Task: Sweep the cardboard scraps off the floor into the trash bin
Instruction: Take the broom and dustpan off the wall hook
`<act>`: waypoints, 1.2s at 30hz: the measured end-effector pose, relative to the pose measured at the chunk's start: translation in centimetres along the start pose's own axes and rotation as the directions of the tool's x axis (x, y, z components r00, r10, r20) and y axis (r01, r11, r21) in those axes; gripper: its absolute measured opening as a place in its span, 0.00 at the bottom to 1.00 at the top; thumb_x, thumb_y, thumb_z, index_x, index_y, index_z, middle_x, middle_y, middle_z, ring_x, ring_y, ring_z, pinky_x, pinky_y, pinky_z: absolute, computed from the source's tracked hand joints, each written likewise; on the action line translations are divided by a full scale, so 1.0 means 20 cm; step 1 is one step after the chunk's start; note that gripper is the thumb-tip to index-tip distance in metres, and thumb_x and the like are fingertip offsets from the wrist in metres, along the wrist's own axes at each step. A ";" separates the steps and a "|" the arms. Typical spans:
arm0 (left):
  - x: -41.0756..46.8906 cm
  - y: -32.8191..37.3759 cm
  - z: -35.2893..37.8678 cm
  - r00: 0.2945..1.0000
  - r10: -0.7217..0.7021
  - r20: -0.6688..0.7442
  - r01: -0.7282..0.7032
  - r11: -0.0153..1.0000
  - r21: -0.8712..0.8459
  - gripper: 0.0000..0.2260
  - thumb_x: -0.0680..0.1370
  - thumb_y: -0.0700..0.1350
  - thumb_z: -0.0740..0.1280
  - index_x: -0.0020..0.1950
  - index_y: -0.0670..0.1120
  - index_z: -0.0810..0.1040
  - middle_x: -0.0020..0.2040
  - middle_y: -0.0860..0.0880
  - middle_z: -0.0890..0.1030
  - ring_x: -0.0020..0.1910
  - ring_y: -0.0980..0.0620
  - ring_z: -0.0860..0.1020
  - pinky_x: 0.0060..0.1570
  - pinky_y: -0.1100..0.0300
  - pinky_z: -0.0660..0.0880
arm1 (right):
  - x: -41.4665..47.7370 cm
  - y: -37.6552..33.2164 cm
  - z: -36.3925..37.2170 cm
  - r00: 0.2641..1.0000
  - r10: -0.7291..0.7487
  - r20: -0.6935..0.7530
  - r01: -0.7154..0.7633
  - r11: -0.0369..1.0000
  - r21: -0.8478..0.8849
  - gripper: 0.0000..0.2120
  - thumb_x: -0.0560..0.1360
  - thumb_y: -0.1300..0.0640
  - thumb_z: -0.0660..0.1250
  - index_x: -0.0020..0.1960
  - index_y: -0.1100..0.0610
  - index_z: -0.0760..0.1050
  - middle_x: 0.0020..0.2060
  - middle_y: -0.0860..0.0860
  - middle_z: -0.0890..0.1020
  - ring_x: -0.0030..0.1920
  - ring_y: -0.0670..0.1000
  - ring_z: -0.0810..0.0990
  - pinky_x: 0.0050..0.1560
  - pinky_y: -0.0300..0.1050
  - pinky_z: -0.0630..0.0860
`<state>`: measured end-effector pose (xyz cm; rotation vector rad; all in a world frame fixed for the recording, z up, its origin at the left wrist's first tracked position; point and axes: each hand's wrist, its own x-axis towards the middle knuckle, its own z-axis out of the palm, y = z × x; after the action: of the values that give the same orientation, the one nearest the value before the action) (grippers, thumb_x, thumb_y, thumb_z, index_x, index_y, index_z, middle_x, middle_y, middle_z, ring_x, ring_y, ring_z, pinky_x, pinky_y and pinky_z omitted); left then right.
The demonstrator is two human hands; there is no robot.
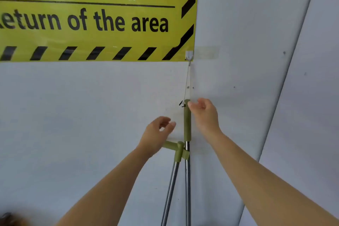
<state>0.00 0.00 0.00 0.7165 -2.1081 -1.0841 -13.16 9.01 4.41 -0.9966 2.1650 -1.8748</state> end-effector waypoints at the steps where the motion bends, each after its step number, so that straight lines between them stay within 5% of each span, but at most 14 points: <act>1: 0.01 -0.01 0.00 1.000 -0.007 0.024 0.006 0.998 0.056 0.17 0.78 0.54 0.65 0.63 0.48 0.75 0.55 0.53 0.79 0.55 0.57 0.76 0.57 0.62 0.71 | 0.01 0.01 0.01 1.000 0.007 0.009 -0.007 1.000 -0.022 0.25 0.77 0.49 0.66 0.69 0.59 0.68 0.61 0.53 0.76 0.62 0.52 0.75 0.62 0.45 0.71; 8: 0.12 -0.08 0.01 0.976 -0.067 0.206 -0.025 0.911 0.412 0.16 0.78 0.50 0.65 0.65 0.46 0.73 0.58 0.49 0.77 0.57 0.51 0.75 0.55 0.62 0.71 | 0.10 0.07 0.08 0.989 0.047 0.142 -0.030 0.993 -0.117 0.16 0.76 0.51 0.67 0.57 0.62 0.74 0.47 0.54 0.78 0.47 0.53 0.77 0.45 0.43 0.73; 12: 0.17 -0.12 0.02 0.933 -0.161 0.321 -0.034 0.850 0.526 0.15 0.78 0.45 0.65 0.65 0.45 0.73 0.61 0.46 0.76 0.58 0.48 0.75 0.58 0.57 0.72 | 0.13 0.09 0.10 0.982 0.055 0.181 -0.031 0.991 -0.133 0.15 0.75 0.53 0.68 0.53 0.65 0.78 0.41 0.56 0.78 0.42 0.53 0.75 0.45 0.45 0.72; 16: 0.20 -0.15 0.06 0.902 -0.215 0.375 -0.037 0.826 0.563 0.17 0.78 0.45 0.66 0.66 0.45 0.72 0.61 0.46 0.76 0.59 0.46 0.75 0.59 0.55 0.73 | 0.12 0.12 0.12 0.979 0.057 0.198 -0.040 0.995 -0.091 0.14 0.78 0.53 0.63 0.49 0.65 0.75 0.42 0.61 0.80 0.43 0.56 0.79 0.47 0.49 0.76; 21: 0.19 -0.15 0.16 0.866 -0.246 0.435 -0.068 0.805 0.589 0.17 0.78 0.46 0.65 0.67 0.45 0.72 0.61 0.47 0.77 0.58 0.46 0.75 0.59 0.54 0.73 | 0.09 0.11 0.12 0.976 0.017 0.215 -0.009 0.999 -0.039 0.08 0.80 0.55 0.60 0.47 0.59 0.70 0.39 0.55 0.77 0.41 0.51 0.76 0.40 0.40 0.72; 28: 0.17 -0.11 0.19 0.881 -0.148 0.450 -0.161 0.799 0.579 0.10 0.80 0.40 0.59 0.59 0.44 0.76 0.55 0.46 0.79 0.56 0.45 0.75 0.57 0.55 0.70 | 0.10 0.06 0.09 0.983 -0.050 0.177 0.051 0.999 -0.002 0.05 0.81 0.57 0.58 0.49 0.58 0.69 0.38 0.52 0.76 0.39 0.51 0.75 0.38 0.37 0.71; 36: 0.18 0.13 0.09 0.907 -0.073 0.414 -0.155 0.857 0.492 0.11 0.79 0.42 0.64 0.61 0.45 0.76 0.57 0.46 0.79 0.57 0.45 0.75 0.60 0.51 0.72 | 0.13 -0.17 0.02 0.970 -0.227 0.084 0.225 0.974 0.032 0.08 0.80 0.58 0.58 0.58 0.56 0.71 0.36 0.49 0.74 0.39 0.51 0.74 0.46 0.47 0.74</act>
<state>-4.10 -0.43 2.57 0.7154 -2.8336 -0.6781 -13.58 7.31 8.32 -1.3456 2.0520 -1.9014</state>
